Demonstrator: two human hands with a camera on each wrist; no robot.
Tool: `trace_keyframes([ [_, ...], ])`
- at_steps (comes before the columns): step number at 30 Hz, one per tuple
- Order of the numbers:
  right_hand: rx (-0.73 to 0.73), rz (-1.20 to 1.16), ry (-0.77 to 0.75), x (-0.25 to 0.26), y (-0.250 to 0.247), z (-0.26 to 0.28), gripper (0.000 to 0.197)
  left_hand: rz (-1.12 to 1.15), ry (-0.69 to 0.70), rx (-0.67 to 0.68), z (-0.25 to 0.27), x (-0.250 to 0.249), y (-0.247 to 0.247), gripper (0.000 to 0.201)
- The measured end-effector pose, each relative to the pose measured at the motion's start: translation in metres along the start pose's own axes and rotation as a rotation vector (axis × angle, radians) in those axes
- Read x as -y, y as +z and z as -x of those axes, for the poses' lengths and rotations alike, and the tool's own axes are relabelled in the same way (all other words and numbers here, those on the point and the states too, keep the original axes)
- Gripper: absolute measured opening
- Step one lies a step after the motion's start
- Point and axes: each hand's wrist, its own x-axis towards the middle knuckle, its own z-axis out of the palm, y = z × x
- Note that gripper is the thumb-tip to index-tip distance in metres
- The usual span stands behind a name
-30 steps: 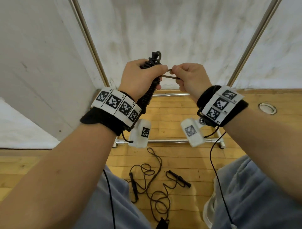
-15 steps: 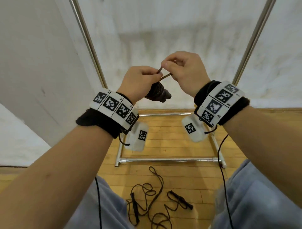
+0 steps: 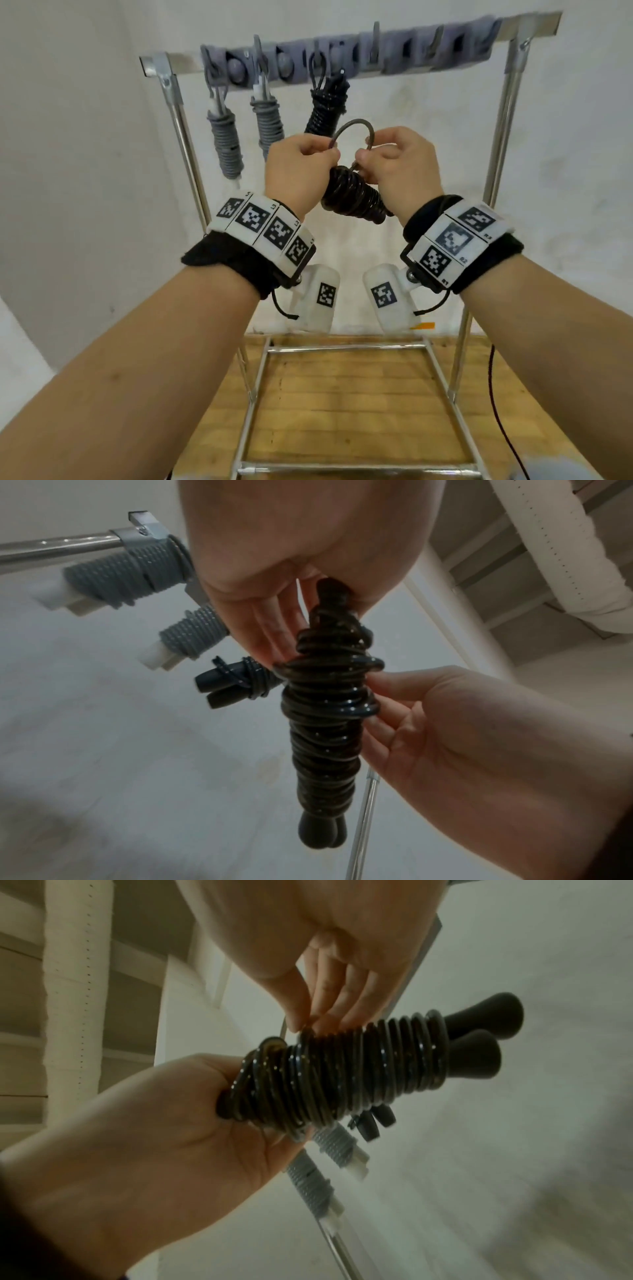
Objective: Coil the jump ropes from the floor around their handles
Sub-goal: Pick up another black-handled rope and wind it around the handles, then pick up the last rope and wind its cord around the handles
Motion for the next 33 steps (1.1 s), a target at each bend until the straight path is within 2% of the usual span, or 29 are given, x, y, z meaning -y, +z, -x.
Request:
trace_keyframes([
  [3, -0.064, 0.018, -0.042, 0.015, -0.004, -0.029, 0.007, -0.05, 0.064, -0.047, -0.025, -0.019, 0.011, 0.02],
  [8, -0.115, 0.114, -0.09, 0.026, -0.015, -0.077, 0.027, -0.091, 0.092, -0.054, -0.061, -0.039, 0.033, 0.017],
  [11, -0.123, 0.104, -0.094, 0.029, -0.02, -0.101, 0.029, -0.128, 0.123, -0.071, -0.082, -0.049, 0.044, 0.019],
  [13, -0.124, 0.088, -0.092, 0.03, -0.02, -0.114, 0.029, -0.163, 0.149, -0.081, -0.097, -0.055, 0.048, 0.012],
  [16, -0.102, 0.08, -0.088, 0.03, -0.017, -0.132, 0.028, -0.234, 0.172, -0.112, -0.116, -0.062, 0.049, 0.018],
  [21, -0.083, 0.09, -0.063, 0.026, -0.01, -0.158, 0.028, -0.335, 0.198, -0.107, -0.136, -0.068, 0.051, 0.015],
  [25, -0.065, 0.09, 0.0, 0.018, -0.01, -0.169, 0.033, -0.537, 0.237, -0.124, -0.149, -0.067, 0.058, 0.023],
  [28, -0.056, 0.109, 0.009, 0.007, -0.01, -0.166, 0.032, -0.7, 0.28, -0.069, -0.153, -0.063, 0.062, 0.021],
  [33, -0.031, 0.187, -0.02, -0.001, -0.009, -0.151, 0.024, -0.807, 0.326, -0.08, -0.149, -0.055, 0.062, 0.018],
])
